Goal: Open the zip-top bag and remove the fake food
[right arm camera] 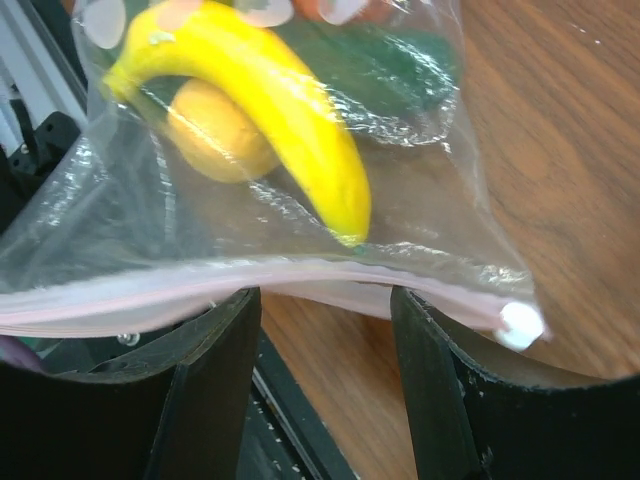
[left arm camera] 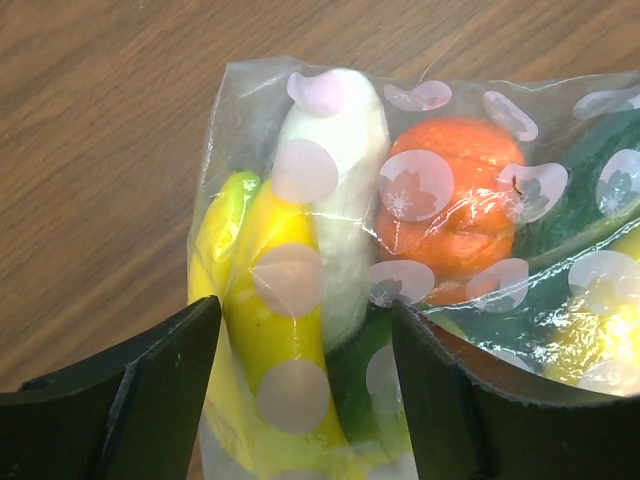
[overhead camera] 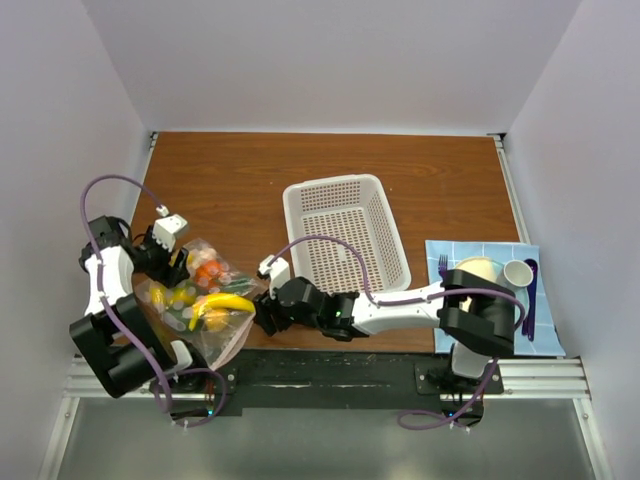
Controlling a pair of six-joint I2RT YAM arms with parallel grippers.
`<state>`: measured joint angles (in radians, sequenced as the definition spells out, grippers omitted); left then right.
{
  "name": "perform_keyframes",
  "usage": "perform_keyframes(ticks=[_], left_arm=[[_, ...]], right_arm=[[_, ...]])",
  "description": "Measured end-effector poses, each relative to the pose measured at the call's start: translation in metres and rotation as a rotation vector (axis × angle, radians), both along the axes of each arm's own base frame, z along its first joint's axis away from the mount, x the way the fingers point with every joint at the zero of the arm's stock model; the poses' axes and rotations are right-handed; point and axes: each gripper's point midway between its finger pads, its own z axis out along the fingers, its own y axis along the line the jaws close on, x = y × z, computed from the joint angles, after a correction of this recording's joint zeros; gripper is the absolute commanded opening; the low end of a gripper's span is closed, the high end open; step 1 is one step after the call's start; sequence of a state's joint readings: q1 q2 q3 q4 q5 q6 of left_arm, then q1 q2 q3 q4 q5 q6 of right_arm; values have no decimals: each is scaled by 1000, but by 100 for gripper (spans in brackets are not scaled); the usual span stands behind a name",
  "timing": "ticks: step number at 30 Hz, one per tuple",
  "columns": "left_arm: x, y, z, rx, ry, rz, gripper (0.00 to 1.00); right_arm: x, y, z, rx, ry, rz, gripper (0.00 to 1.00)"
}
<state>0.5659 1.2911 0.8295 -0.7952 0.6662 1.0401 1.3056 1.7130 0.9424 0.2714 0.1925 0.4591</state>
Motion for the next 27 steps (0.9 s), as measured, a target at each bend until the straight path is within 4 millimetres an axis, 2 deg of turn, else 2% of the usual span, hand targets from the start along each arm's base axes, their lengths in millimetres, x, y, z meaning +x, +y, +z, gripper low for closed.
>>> perform_keyframes(ticks=[5,8,11,12,14,20,24,27], left_arm=[[-3,-9,-1,-9,-7,-17,59],[-8,-16,3,-13,-24,-23,45],[-9,-19,10,-18,-45,-13,24],[-9,-20,12,-23,-49,-10,13],[-7,-21,15,-35,-55,6,6],[-4,-19,18,-65,-36,94,3],[-4,-18,24,-63,-48,123,3],[-6,-20,24,-65,-44,120,5]], right_arm=[[-9,9,8,0,-6,27,56],[-19,17,13,8,-11,53,53],[-32,19,12,2,-10,80,49],[-36,19,11,2,-10,87,48],[-42,19,9,-2,-8,96,45],[-53,11,-12,-45,9,98,47],[-56,9,-36,-93,12,83,64],[-51,7,-52,-132,-5,56,69]])
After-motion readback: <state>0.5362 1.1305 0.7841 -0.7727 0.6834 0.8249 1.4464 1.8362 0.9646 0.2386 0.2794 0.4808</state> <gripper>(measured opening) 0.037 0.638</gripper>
